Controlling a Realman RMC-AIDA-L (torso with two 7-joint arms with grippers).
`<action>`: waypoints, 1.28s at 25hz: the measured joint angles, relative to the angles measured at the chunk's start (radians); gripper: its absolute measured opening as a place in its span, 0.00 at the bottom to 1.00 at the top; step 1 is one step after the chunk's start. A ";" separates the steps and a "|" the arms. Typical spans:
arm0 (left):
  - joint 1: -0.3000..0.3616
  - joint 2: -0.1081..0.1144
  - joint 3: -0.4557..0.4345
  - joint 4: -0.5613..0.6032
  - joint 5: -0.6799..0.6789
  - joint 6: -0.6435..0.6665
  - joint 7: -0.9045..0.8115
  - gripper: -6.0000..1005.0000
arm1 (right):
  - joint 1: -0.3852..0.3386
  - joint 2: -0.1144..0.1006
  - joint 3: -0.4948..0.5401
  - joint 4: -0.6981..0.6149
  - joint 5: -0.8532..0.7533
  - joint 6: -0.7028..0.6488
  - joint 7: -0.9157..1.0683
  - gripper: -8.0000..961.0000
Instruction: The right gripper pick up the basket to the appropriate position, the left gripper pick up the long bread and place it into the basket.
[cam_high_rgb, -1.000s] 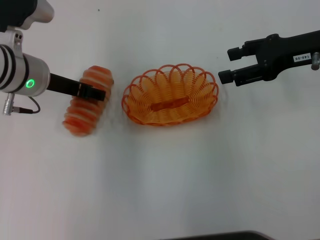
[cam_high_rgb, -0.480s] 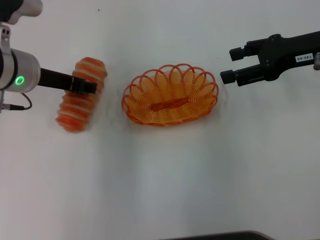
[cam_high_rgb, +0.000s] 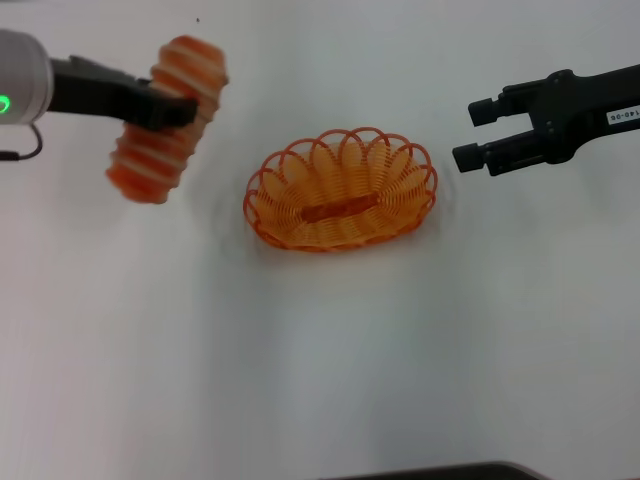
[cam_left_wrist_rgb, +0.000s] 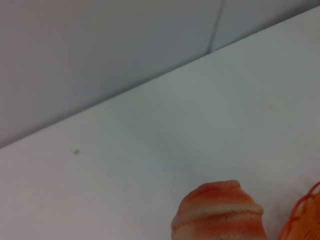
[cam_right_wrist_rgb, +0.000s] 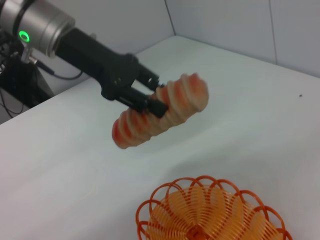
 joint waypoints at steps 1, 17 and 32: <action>-0.008 0.000 -0.005 0.000 -0.024 0.007 0.024 0.52 | 0.000 -0.002 0.001 0.000 0.000 -0.007 0.000 0.88; -0.343 -0.005 -0.034 -0.563 -0.268 0.014 0.423 0.40 | -0.024 -0.034 0.005 0.005 -0.010 -0.111 0.004 0.87; -0.234 -0.001 -0.153 -0.510 -0.419 0.083 0.524 0.84 | -0.010 -0.029 -0.003 0.010 -0.011 -0.103 0.004 0.87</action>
